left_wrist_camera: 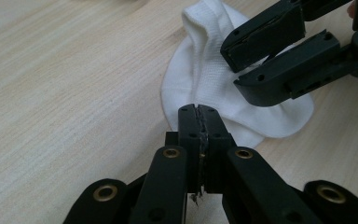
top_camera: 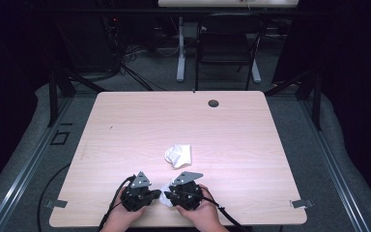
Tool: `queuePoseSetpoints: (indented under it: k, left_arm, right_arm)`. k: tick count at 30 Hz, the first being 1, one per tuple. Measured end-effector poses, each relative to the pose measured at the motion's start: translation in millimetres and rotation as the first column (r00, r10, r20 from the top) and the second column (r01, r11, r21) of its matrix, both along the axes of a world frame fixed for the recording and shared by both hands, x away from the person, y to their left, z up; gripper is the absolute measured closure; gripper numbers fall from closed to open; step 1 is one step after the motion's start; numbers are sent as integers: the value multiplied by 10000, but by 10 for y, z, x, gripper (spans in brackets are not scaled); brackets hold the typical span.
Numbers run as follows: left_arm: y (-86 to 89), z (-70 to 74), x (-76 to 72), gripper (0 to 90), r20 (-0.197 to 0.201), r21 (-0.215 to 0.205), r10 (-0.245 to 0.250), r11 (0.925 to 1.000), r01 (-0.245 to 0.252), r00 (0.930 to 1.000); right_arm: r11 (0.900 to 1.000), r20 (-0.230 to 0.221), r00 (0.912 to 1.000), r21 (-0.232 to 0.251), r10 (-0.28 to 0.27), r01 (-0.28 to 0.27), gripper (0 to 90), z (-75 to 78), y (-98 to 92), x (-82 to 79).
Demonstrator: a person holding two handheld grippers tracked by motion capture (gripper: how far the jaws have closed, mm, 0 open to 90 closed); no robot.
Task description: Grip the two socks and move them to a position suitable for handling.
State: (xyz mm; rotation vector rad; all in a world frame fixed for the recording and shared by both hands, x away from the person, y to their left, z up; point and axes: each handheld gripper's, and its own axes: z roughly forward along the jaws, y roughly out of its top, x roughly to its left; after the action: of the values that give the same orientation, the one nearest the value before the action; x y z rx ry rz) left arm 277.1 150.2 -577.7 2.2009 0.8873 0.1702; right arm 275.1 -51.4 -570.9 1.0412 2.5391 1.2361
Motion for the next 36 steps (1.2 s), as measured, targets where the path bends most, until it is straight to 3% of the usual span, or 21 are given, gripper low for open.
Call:
queuePoseSetpoints:
  k: [6,9,10,20,26,30,36]
  left_arm:
    - [59,58,20,869,301,-206,316,9993,-309,9990]
    - [106,76,43,867,327,-219,429,9989,-422,9985]
    - [144,87,60,866,286,-363,680,9971,-669,9973]
    - [232,110,111,864,369,-480,966,9943,-948,9946]
    - [228,112,111,861,342,-483,963,9943,-946,9948]
    - [208,104,105,856,349,-417,881,9954,-866,9955]
    - [187,99,101,852,332,-361,795,9963,-783,9963]
  right_arm:
    - [9999,116,9999,-107,83,-82,704,14,64,-26]
    - [9999,153,9998,-113,116,-115,701,4,93,-36]
    - [9997,232,9996,-184,158,-154,692,-12,121,-40]
    - [9976,357,9991,-652,237,-213,679,-69,194,-46]
    - [9955,781,9969,-946,26,48,805,-96,215,-76]
    - [9972,414,9989,-706,-237,266,898,-89,195,-50]
    - [9983,185,9992,-470,-342,350,900,-71,182,-34]
